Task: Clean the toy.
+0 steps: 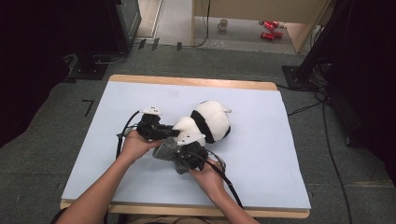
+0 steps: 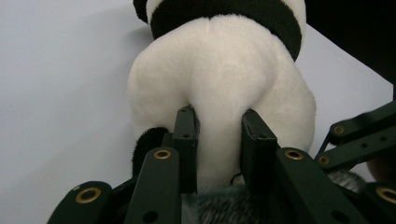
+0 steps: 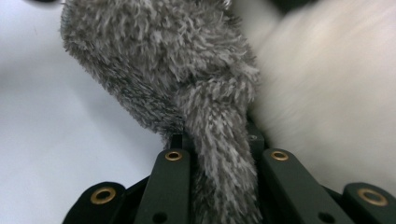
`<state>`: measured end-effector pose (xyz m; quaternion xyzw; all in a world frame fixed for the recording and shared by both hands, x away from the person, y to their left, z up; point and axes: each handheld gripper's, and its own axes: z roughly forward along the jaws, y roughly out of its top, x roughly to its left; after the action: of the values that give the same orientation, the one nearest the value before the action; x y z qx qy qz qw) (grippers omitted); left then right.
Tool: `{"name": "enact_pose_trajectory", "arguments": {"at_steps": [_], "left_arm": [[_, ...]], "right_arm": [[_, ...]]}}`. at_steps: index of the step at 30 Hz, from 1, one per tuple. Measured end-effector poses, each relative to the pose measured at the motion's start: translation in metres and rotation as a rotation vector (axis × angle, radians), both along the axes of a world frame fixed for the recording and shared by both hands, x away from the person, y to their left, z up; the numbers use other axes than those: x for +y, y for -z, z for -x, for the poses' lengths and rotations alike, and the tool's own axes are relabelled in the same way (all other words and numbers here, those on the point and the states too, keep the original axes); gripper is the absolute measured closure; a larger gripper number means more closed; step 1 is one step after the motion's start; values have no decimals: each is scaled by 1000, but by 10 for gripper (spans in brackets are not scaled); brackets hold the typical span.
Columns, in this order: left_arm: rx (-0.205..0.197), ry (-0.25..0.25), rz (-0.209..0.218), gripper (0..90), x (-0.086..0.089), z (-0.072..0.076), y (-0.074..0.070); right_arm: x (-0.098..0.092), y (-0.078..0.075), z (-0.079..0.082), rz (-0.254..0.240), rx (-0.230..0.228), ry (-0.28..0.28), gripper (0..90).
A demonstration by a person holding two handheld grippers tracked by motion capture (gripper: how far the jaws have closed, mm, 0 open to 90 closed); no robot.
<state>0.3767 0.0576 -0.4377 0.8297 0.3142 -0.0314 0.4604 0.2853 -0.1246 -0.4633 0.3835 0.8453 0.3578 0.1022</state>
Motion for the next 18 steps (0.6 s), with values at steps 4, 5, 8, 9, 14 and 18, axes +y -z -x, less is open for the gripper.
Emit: {"name": "enact_pose_trajectory", "arguments": {"at_steps": [4,5,8,9,14,18], "left_arm": [[4,-3,9,711,1,-1,0],[3,-3,10,710,1,-2,0],[1,-2,11,709,1,-2,0],[-1,-4,11,708,1,-2,0],[-5,-13,17,705,2,-3,-1],[-12,-19,15,701,4,-5,-2]], "right_arm": [[2,10,0,18,40,-2,793],[1,11,0,18,43,-4,793],[1,10,-1,18,54,-7,792],[0,10,-1,16,57,-9,792],[-3,3,-2,11,77,-32,790],[-6,-6,-2,0,85,-37,789]]}}
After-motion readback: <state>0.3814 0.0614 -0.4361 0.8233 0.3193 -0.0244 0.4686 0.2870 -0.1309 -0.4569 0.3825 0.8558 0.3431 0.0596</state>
